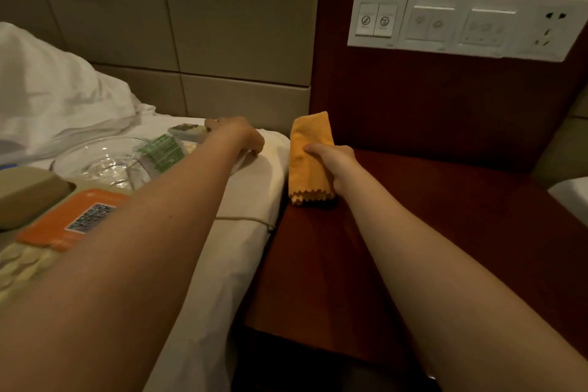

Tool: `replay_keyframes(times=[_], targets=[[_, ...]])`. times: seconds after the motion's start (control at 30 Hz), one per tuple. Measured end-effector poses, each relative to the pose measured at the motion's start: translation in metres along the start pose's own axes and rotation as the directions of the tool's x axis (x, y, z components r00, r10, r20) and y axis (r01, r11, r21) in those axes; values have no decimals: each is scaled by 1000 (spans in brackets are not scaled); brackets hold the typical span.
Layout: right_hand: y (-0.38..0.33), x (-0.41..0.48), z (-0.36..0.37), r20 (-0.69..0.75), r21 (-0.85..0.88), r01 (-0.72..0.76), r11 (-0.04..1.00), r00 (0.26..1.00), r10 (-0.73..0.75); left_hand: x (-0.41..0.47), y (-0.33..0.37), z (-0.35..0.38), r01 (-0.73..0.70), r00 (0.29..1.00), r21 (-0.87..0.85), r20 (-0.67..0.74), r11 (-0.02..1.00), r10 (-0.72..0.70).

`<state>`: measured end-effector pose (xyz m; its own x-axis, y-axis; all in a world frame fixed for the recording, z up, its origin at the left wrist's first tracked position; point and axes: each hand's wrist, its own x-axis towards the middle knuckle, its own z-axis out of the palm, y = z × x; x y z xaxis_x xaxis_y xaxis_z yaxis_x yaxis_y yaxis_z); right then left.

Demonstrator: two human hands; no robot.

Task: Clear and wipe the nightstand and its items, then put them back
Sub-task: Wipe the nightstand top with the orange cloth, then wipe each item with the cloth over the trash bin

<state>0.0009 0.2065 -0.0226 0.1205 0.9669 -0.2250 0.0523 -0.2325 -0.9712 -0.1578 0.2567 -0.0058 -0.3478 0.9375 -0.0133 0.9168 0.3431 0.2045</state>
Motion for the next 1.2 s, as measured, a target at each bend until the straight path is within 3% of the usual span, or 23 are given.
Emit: replay_keyframes(times=[0.1,0.27,0.37,0.6,0.87,0.97,1.2], targets=[[4,1,2,-1,-7,1,1000,1000,-1,9,1,8,-48,995,38,-87,998,51],[2,-4,2,3,19,-1,1000,1000,1,2,0,8,-117,967,-166,-244,979,74],[0,-9,-1,-14,42,-5,999,1000,6,-14,6,3,-231,956,-341,-256,911,147],[2,-38,-17,-110,82,-30,996,993,39,-69,19,-20,-429,887,-456,-376,780,269],[8,-102,-50,-213,77,-31,997,976,47,-168,26,-25,-516,856,-603,-373,608,358],[17,-133,-59,-205,142,-42,989,976,71,-212,27,-18,-513,845,-696,-304,503,440],[50,-203,-85,-175,315,-75,946,975,136,-299,22,10,-503,773,-778,-210,377,598]])
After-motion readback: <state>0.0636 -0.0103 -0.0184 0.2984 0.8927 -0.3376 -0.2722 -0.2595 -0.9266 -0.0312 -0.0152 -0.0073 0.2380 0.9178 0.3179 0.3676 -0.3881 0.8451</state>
